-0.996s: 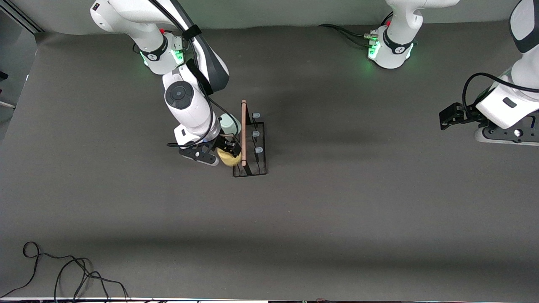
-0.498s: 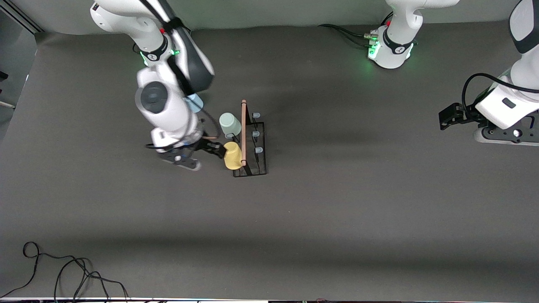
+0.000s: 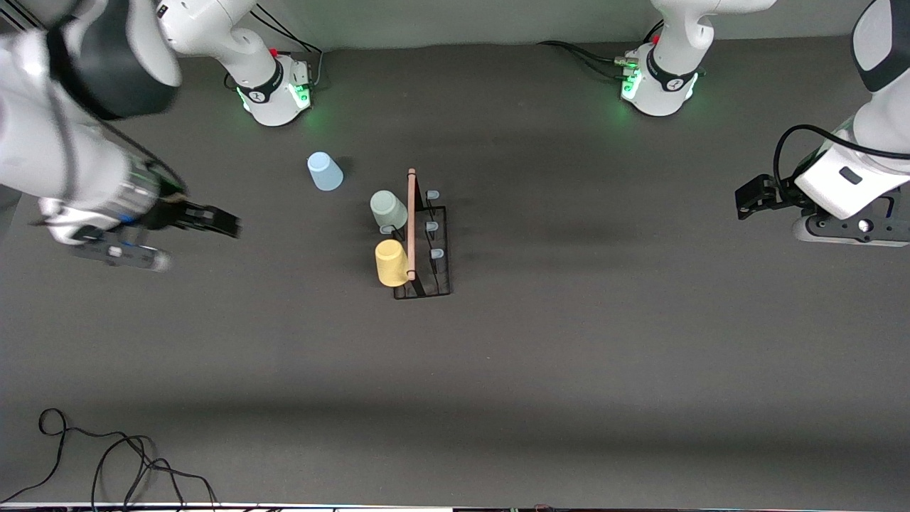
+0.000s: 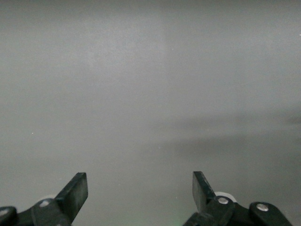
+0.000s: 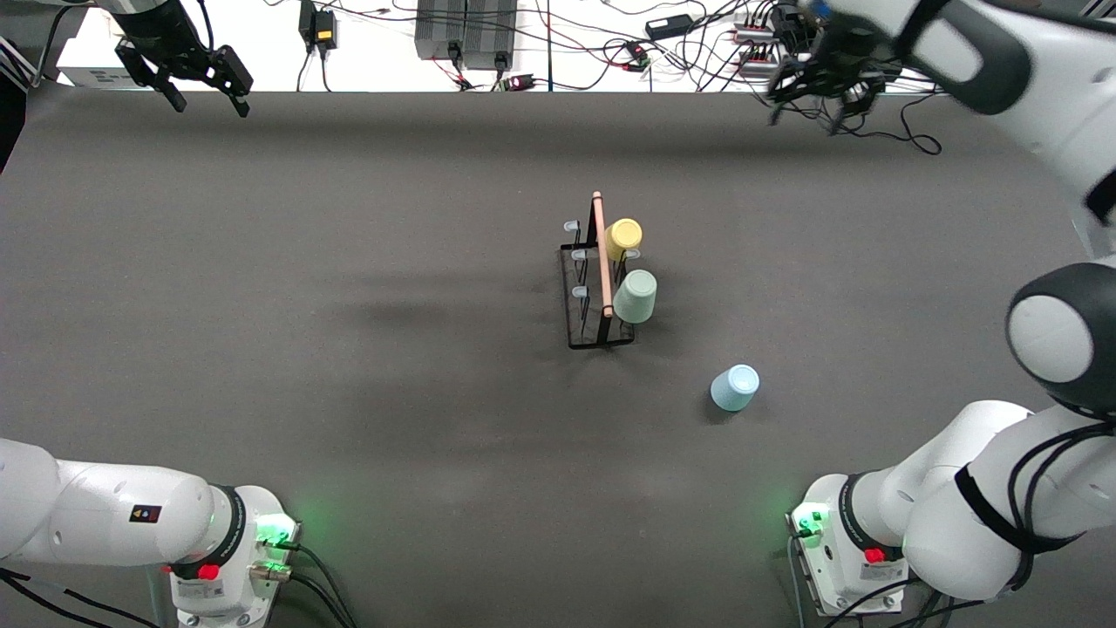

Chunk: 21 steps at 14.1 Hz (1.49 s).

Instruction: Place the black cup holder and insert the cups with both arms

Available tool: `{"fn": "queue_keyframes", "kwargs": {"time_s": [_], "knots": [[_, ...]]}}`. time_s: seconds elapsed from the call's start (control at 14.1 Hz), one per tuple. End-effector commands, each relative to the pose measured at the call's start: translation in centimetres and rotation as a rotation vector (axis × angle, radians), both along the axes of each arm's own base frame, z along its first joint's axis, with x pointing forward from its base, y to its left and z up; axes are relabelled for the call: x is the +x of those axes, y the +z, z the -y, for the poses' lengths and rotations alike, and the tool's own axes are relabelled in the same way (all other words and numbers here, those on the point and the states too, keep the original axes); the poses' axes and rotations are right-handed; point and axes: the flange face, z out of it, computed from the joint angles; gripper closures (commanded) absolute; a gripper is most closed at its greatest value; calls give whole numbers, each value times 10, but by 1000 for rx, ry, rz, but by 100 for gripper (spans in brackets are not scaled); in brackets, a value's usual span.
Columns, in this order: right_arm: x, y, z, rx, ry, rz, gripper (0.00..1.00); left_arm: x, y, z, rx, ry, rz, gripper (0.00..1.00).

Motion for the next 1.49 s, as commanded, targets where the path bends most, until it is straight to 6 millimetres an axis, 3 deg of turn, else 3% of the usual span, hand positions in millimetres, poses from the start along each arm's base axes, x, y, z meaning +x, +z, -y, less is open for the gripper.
{"fn": "queue_keyframes", "kwargs": {"time_s": [0.0,0.21,0.71,0.92,1.14,1.42], "knots": [[-5,25,30,-8,-4,-6,0,-5,3,8,16,7,5,1],[-4,33,57,-5,-52,7,0,-5,2,8,17,7,1,1],[1,28,61,-38,1,15,0,-5,1,13,18,17,2,1],[1,31,76,-23,10,20,0,-6,1,14,17,16,2,1],[-1,33,79,-26,9,23,0,-4,-1,14,18,16,0,1],[-2,34,72,-24,23,23,0,-6,-2,14,18,16,-4,1]]}}
